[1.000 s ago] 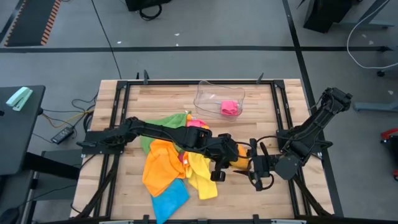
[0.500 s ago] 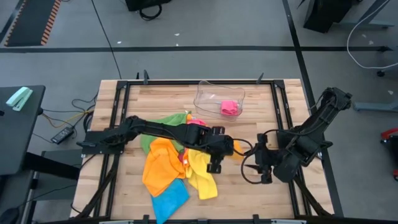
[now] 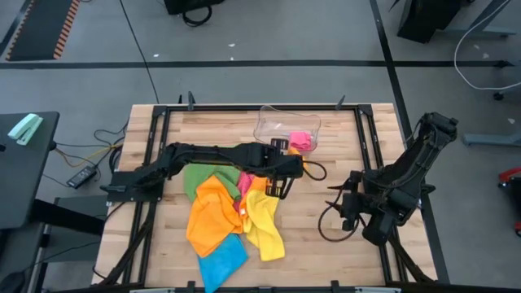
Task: Fold microfiber towels
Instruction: Fold the right orange microfiber cloth
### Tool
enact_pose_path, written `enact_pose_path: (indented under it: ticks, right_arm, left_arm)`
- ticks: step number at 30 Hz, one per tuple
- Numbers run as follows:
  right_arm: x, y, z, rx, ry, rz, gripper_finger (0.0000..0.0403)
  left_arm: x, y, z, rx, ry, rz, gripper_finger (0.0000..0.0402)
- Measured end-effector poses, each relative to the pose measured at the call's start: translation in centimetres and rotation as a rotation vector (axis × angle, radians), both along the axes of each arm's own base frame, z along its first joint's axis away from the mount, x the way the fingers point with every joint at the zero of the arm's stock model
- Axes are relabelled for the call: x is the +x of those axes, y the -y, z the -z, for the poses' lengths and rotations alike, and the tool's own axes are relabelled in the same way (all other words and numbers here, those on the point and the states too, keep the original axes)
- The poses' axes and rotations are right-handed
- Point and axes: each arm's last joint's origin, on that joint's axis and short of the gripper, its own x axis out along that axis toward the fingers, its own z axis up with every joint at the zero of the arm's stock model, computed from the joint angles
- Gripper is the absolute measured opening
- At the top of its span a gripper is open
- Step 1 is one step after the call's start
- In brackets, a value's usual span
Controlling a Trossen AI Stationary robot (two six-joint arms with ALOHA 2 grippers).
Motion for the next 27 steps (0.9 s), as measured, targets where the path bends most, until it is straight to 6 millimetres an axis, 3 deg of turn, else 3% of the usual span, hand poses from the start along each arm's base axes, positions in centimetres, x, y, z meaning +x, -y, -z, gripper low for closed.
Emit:
enact_pose_path:
  ticks: [4, 9, 21, 27]
  right_arm:
    - [0.1, -0.4, 1.3, -0.003, 0.078, -0.054, 0.0223]
    - [1.1, -1.8, 1.2, -0.105, 0.149, -0.208, 0.0239]
    - [4.6, -1.1, -1.2, -0.064, 0.215, -0.29, 0.0303]
    - [6.1, 0.1, -1.2, -0.013, 0.195, -0.323, 0.0315]
  left_arm:
    - [0.5, 0.7, 2.2, -0.1, 0.004, 0.01, 0.0049]
    - [1.1, 2.5, 4.4, -0.147, 0.039, 0.065, 0.0064]
    - [1.4, 6.0, 4.1, -0.185, 0.134, 0.103, 0.0053]
    - [1.1, 7.3, 4.0, -0.142, 0.143, 0.101, 0.0054]
